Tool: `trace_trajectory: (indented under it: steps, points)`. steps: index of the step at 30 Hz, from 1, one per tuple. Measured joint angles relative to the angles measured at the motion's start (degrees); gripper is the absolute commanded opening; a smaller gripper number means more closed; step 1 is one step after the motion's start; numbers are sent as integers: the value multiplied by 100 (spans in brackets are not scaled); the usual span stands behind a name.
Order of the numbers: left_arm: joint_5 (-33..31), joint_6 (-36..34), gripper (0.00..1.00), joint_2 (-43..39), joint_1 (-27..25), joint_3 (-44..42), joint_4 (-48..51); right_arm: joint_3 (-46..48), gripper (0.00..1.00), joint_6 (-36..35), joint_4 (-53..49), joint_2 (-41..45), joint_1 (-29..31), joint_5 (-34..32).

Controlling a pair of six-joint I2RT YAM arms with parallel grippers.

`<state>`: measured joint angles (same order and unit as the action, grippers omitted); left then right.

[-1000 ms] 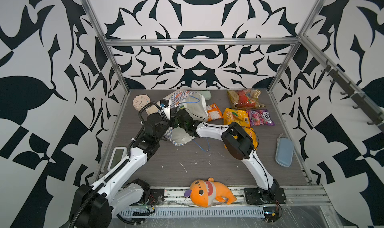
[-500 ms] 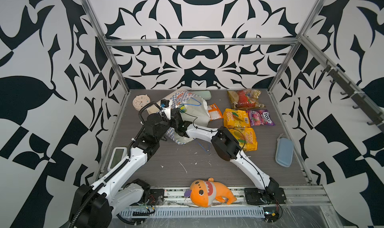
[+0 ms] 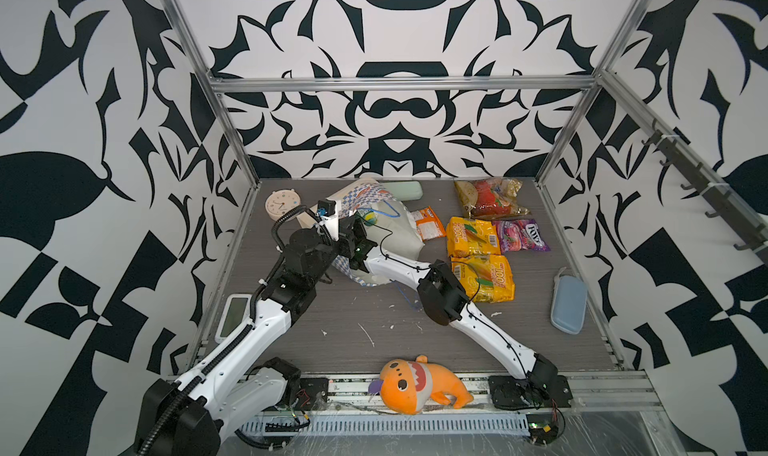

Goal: Take the snacks out of the paper bag
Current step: 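Lower the right gripper into the bag and close it on the green packet, then lift the green packet up out of the bag with the right gripper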

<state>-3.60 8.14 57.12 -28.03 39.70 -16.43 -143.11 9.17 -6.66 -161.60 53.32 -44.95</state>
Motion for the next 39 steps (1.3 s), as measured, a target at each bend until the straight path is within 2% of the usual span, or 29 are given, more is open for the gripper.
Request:
trace_trajectory:
  steps: [9, 13, 14, 24, 28, 36, 39]
  points:
    - [31, -13, 0, -7, -9, -61, -37, 1388, 34, -74, 380, 811, -221, -352]
    - [28, -22, 0, -7, -11, -61, -52, 1878, 3, -304, 734, 1110, -234, -433]
    - [26, -22, 0, -7, -11, -63, -50, 1998, 0, -337, 813, 1178, -234, -433]
    - [13, -26, 0, -7, -11, -63, -61, 2933, 0, -249, 1084, 1794, -238, -129]
    - [-59, -35, 0, -7, -11, -63, -66, 3777, 0, -155, 1298, 2417, -264, 732]
    - [-369, -48, 0, 0, -11, -61, -24, 5534, 0, 254, 2120, 3930, -396, 3163]
    - [-468, -48, 0, 0, -11, -61, -20, 5923, 0, 463, 2371, 4310, -481, 3915]
